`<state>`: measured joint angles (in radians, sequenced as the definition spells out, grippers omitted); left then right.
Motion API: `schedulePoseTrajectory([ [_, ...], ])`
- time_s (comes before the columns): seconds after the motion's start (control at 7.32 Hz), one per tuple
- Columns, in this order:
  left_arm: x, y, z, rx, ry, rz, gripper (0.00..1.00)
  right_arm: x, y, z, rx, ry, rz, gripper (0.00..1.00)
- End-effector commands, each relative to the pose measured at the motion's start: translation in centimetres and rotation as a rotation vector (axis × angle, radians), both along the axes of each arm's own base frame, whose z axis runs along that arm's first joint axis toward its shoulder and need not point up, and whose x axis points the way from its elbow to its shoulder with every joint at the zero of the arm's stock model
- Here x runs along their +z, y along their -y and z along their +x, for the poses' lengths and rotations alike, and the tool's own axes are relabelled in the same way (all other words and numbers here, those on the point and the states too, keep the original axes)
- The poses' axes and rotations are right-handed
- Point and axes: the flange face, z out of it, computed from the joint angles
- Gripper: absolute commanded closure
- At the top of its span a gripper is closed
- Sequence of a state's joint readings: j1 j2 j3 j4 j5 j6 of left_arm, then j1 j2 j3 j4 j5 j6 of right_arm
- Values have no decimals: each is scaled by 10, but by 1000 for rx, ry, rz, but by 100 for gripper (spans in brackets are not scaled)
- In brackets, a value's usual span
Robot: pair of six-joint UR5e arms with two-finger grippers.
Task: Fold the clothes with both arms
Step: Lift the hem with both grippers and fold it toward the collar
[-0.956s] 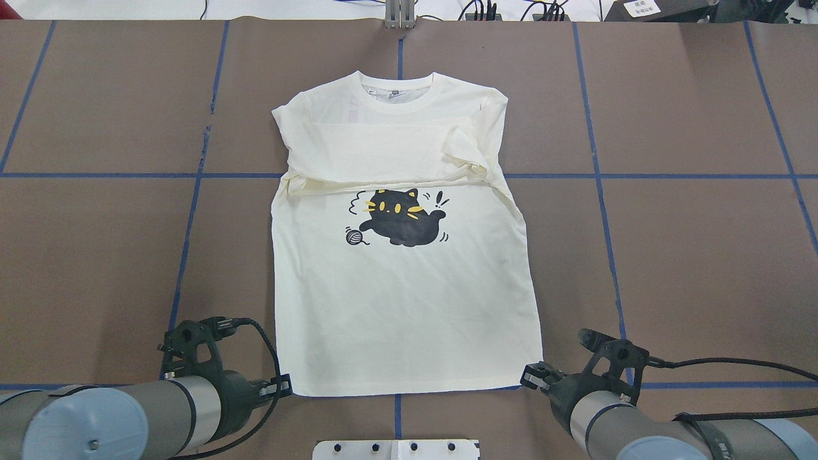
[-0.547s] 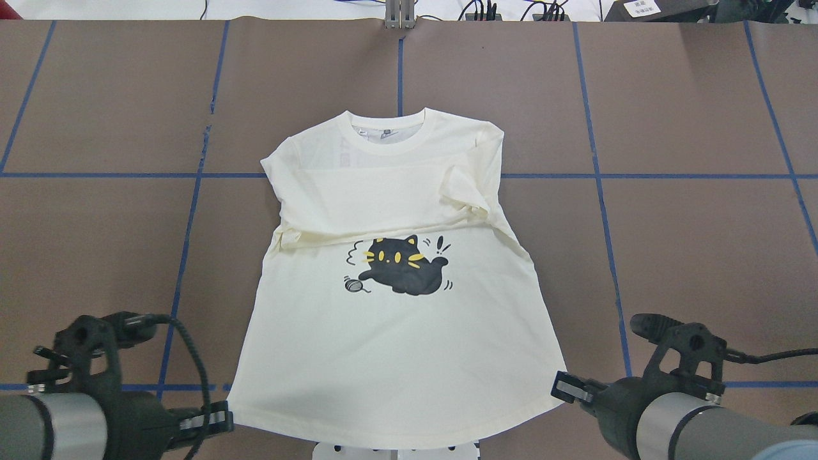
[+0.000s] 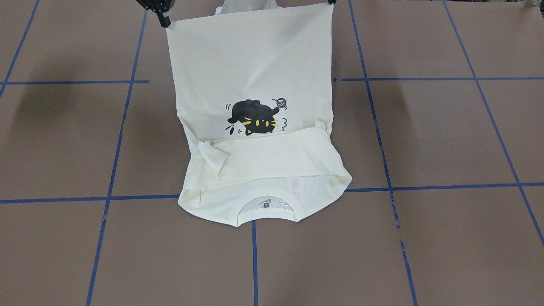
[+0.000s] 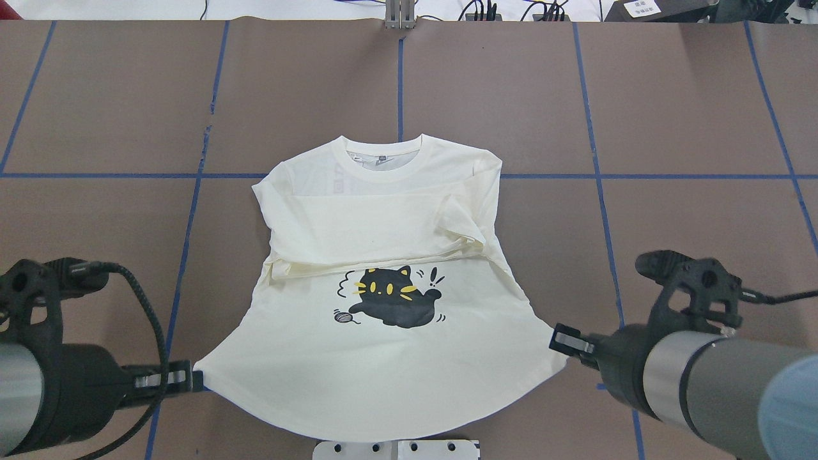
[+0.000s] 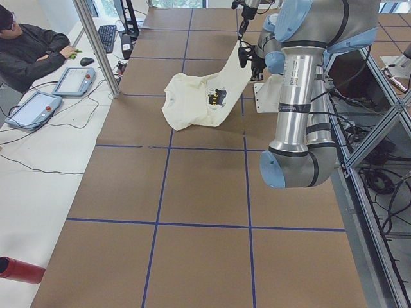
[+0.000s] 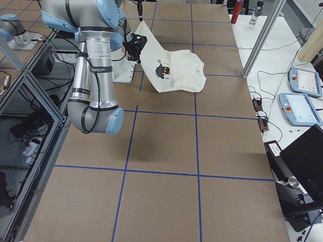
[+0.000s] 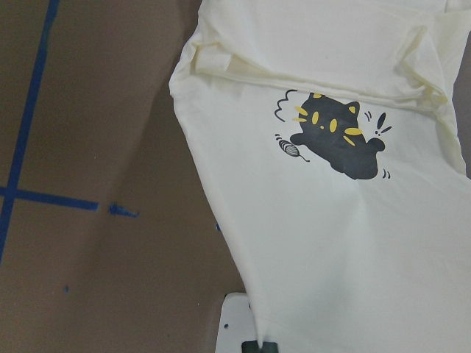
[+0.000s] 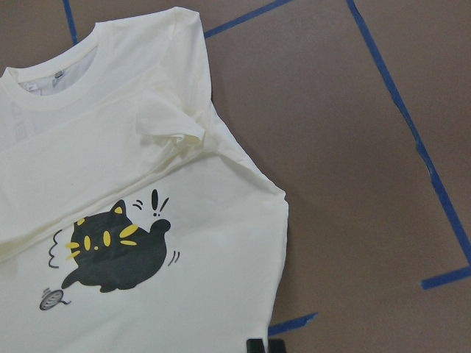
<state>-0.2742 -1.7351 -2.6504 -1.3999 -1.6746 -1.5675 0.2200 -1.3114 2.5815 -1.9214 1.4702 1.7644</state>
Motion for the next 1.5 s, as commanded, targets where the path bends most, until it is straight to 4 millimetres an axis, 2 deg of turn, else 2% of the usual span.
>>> schedulePoseTrajectory([
  [0.0,1,69,26,-66,74,123,100,-6,88,-34,47,-59,-7,100],
  [0.14,14,101,43,-88,140,139,100,0,122,-45,70,-98,16,100],
  [0.41,24,158,21,-132,217,207,100,13,186,-40,111,-93,19,100],
  [0.55,29,189,19,-147,256,220,100,16,212,-48,133,-106,16,100],
  [0.68,34,218,33,-159,293,209,100,23,235,-59,144,-124,17,100],
  [0.82,39,249,62,-158,333,194,100,36,257,-72,150,-148,14,100],
  [0.96,58,273,84,-161,338,196,100,49,274,-86,153,-156,15,100],
  [1.09,85,298,104,-169,338,196,100,65,294,-107,156,-159,16,100],
  [1.37,139,331,135,-188,359,201,100,87,338,-161,160,-173,12,100],
])
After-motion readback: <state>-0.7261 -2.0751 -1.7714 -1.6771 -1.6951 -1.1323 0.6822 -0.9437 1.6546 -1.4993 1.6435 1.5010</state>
